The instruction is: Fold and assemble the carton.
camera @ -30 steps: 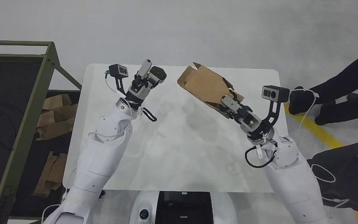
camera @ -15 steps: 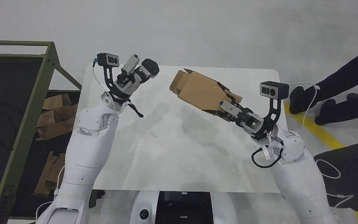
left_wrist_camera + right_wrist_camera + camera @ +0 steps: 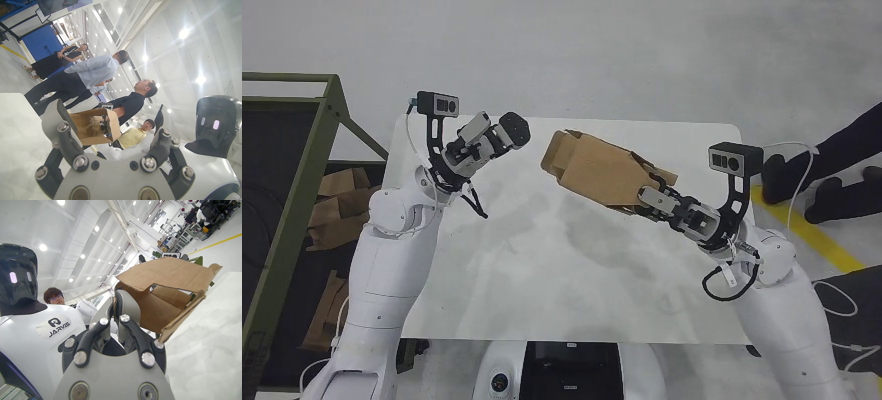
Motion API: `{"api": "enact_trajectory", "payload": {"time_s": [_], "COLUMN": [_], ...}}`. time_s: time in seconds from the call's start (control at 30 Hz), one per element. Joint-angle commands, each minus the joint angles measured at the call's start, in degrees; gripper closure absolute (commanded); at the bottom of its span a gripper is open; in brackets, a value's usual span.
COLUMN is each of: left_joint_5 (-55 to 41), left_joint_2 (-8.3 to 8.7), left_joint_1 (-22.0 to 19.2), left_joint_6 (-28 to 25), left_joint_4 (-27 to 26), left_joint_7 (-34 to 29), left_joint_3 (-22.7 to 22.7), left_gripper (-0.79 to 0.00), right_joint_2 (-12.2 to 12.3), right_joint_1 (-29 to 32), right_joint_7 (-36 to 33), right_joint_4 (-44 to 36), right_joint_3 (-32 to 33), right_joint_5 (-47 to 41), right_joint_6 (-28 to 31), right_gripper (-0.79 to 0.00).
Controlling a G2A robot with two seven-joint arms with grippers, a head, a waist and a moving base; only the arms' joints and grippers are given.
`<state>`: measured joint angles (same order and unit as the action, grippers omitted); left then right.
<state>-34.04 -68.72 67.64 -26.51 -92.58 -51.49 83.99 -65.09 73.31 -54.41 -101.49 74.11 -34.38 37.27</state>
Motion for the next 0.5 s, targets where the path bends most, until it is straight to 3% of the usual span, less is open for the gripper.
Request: {"api": "enact_trajectory", "payload": {"time_s": [0.0,0.17,0.47], "left_joint_5": [0.0,0.77,-5.74], "left_joint_2": [0.0,0.07,0.22], "left_joint_1": [0.0,1.5,1.67], "left_joint_6": [0.0,0.18,-0.87], "left_joint_4": [0.0,-1.66,-1.44], "left_joint_7": [0.0,-0.46,-8.07], "left_joint_3": [0.0,-0.73,-2.17], "left_gripper": [-0.785,-0.785,-0.785], "right_joint_2": [0.0,-0.05,-0.1], "right_joint_1": [0.0,0.52,-0.12], "right_joint_7": [0.0,1.36,-2.2], "right_joint_4": [0.0,-0.81,-0.4], "right_joint_3": [0.0,-0.25,-1.52], "right_joint_5": [0.0,0.38,-3.96], "right_joint_6": [0.0,-1.04,-2.96], "right_gripper": [0.0,0.0,0.0]}}
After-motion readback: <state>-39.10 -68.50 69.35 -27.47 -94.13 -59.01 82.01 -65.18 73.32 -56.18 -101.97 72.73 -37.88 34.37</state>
